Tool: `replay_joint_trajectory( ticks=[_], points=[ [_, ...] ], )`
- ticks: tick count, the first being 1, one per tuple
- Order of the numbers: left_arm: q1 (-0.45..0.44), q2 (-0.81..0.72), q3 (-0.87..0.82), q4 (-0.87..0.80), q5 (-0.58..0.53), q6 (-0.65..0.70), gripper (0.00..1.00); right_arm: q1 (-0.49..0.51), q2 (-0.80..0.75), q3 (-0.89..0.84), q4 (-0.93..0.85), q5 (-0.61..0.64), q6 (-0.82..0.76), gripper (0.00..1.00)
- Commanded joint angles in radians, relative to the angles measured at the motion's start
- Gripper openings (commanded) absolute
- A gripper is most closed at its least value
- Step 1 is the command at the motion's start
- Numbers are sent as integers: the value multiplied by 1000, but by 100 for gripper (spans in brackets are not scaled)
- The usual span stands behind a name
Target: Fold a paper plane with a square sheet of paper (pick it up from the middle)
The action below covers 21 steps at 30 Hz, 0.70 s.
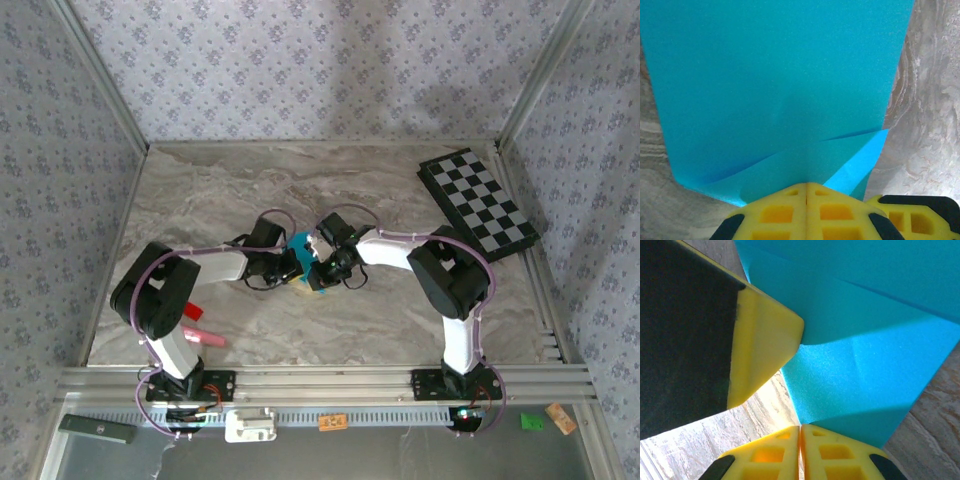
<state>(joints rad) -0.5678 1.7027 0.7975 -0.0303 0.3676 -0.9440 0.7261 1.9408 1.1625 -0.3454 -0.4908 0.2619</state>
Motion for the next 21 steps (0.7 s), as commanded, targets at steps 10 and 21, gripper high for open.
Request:
replay_joint_trajectory(
  ticks=[10, 21],
  points=[
    [63, -6, -92, 6, -104, 179, 7, -6, 63, -36, -144, 123, -6, 11],
    [216, -77, -161, 31, -86, 263, 9, -7, 76, -50, -152, 126, 14, 11]
  ],
)
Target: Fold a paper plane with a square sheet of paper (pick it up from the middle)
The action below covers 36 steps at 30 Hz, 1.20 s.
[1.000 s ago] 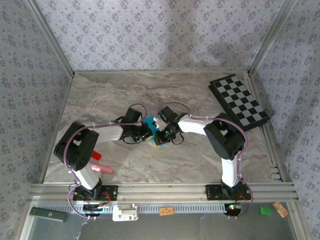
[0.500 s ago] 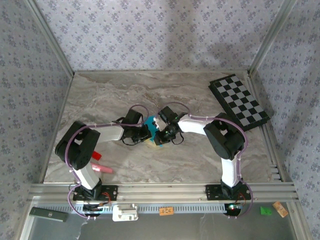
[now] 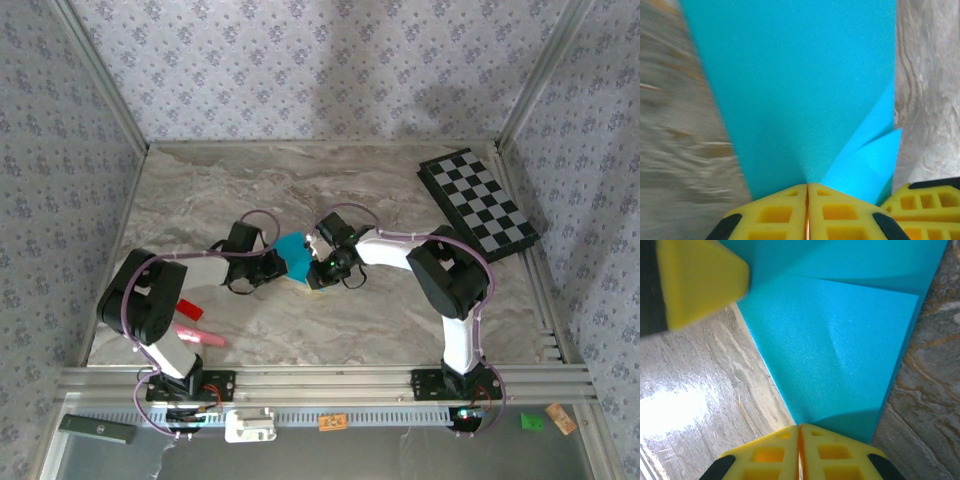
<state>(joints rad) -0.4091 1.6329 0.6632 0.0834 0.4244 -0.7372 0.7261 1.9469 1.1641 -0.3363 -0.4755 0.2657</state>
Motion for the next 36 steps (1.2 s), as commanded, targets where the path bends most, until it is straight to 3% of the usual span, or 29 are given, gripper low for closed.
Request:
replay_joint_trajectory(
  ticks=[1, 8, 14, 24, 36],
  points=[
    [71, -19, -27, -89, -141, 62, 9, -7, 71, -50, -162, 108, 12, 11],
    [91, -154, 10, -145, -104, 42, 10, -8, 70, -35, -150, 86, 20, 11],
    [18, -257, 0, -86, -102, -67, 11, -8, 76, -23, -142, 65, 32, 11],
    [-117, -40, 72, 59, -45, -160, 8, -15, 73, -29, -125, 39, 36, 11],
    [-137, 64, 69, 8, -135, -217, 4, -31, 13, -31, -53, -45, 46, 11]
  ],
)
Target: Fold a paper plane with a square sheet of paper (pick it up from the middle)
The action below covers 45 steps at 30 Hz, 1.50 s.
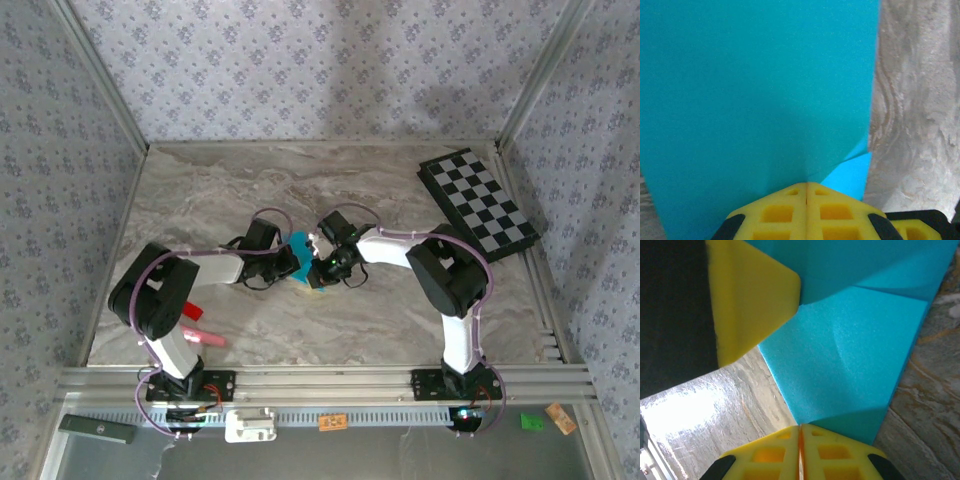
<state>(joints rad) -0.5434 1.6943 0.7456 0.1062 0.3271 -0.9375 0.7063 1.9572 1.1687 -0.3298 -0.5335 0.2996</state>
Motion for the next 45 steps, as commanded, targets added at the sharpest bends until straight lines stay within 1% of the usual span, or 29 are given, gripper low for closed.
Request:
replay_joint_trajectory(
  ticks=[1, 8, 11, 20, 24, 28, 33, 40, 45],
  points=[
    [-2, 2, -20, -21, -44, -13, 4, -14, -7, -31, -51, 5, 12, 11],
    [-2, 27, -35, -25, -57, 10, 4, -7, -49, 15, -21, -49, -19, 13],
    [-2, 37, -34, -23, -57, 16, 4, -1, -35, 56, -32, -34, -31, 14],
    [-1, 35, -20, -33, -50, 35, 4, -1, 33, 77, -63, 14, -40, 13],
    [-2, 5, 6, -55, -35, 46, 4, -1, 53, 75, -85, 32, -48, 13],
    [-2, -48, 36, -77, -12, 43, 7, -1, 67, 72, -101, 51, -48, 12],
    [-10, -88, 22, -70, 11, 21, 9, -1, 78, 72, -108, 63, -39, 11],
    [-27, -44, -33, -18, 21, -20, 6, -2, 82, 78, -102, 53, -35, 11],
    [-27, -17, -35, -46, -14, -18, 4, -5, 58, 74, -90, 38, -43, 11]
  ],
)
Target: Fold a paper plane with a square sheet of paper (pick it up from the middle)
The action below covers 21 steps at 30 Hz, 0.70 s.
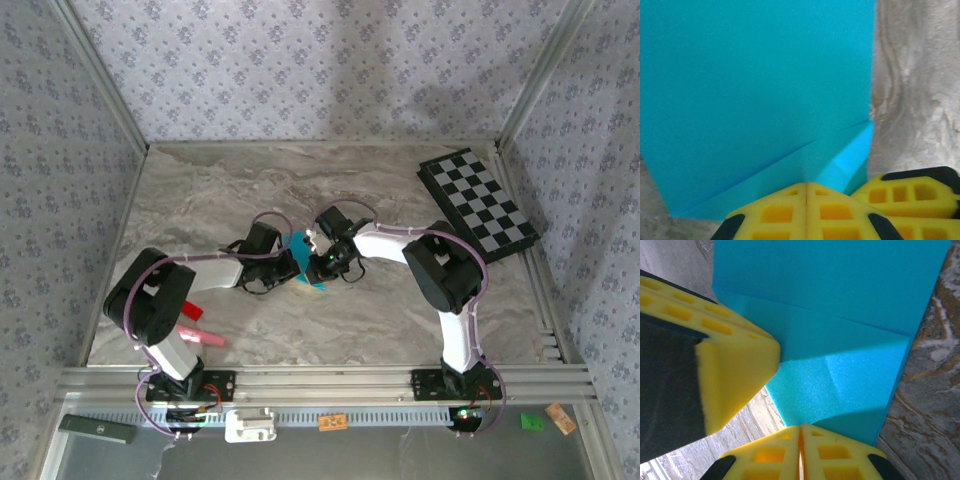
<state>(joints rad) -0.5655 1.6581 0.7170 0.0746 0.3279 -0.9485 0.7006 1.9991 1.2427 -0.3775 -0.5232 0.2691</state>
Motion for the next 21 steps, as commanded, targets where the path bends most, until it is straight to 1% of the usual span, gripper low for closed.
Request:
replay_joint_trajectory(
  ticks=[1, 5, 8, 15, 21],
  points=[
    [-5, 24, -6, -21, -21, -4, 4, 1, 4, -2, -34, 22, -14, 11],
    [-5, 37, -5, -40, -38, 5, 2, 2, -36, -4, 8, -18, -18, 11],
    [-5, 40, -3, -50, -45, 14, 2, 6, -36, 6, 28, -49, -17, 11],
    [-3, 43, 1, -70, -58, 31, 2, 9, 18, 21, 3, -21, -17, 11],
    [-3, 58, -1, -88, -72, 36, 1, 9, 24, -22, -35, 4, -37, 11]
  ],
)
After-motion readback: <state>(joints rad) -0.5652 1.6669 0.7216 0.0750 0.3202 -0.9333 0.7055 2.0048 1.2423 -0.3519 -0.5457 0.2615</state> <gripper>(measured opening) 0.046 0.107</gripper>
